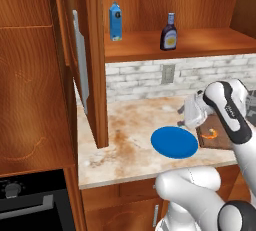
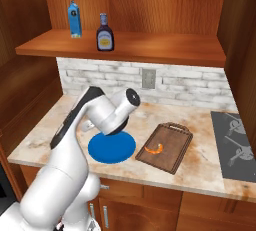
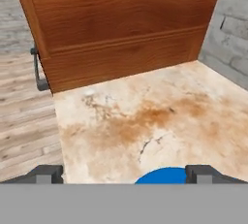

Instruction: Pick the shrimp from the plate and place it on the cutting board. Then pick the condiment bottle from the cabinet and place it next to the cutting board.

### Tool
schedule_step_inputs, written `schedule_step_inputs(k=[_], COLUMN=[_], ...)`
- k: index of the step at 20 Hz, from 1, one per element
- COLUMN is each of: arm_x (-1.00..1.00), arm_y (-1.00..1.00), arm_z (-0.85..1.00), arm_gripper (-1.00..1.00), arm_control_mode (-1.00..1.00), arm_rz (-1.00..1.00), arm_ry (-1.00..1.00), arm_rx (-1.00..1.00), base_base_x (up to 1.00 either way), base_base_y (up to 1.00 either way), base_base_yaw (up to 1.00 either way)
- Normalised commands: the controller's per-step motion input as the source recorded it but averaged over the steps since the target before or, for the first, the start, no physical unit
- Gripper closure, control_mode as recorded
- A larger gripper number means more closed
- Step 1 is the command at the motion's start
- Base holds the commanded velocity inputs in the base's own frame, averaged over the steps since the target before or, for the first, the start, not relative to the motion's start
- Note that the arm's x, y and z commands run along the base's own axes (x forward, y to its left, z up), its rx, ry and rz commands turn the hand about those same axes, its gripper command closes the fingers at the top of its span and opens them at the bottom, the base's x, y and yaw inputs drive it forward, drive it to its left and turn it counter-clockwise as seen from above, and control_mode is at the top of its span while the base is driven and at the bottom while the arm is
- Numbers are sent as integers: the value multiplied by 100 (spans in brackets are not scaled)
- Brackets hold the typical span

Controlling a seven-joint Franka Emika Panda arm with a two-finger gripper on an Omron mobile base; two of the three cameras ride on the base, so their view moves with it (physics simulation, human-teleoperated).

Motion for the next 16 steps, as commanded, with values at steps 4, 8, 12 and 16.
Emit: schedule_step_inputs(k=[4, 8, 12, 16], arm_x=[-19, -19, -13, -12], arm_y=[10, 14, 12, 3], arm_z=[12, 18, 26, 38], arm_gripper=[-100, -100, -100, -100], arm_control_mode=[-100, -100, -100, -100], arm_rz=[15, 13, 8, 6], arm_ry=[-26, -22, -15, -9], arm_rx=[8, 9, 10, 10], base_base_x=[0, 0, 0, 0], base_base_y=[0, 0, 0, 0], base_base_yaw=[0, 0, 0, 0])
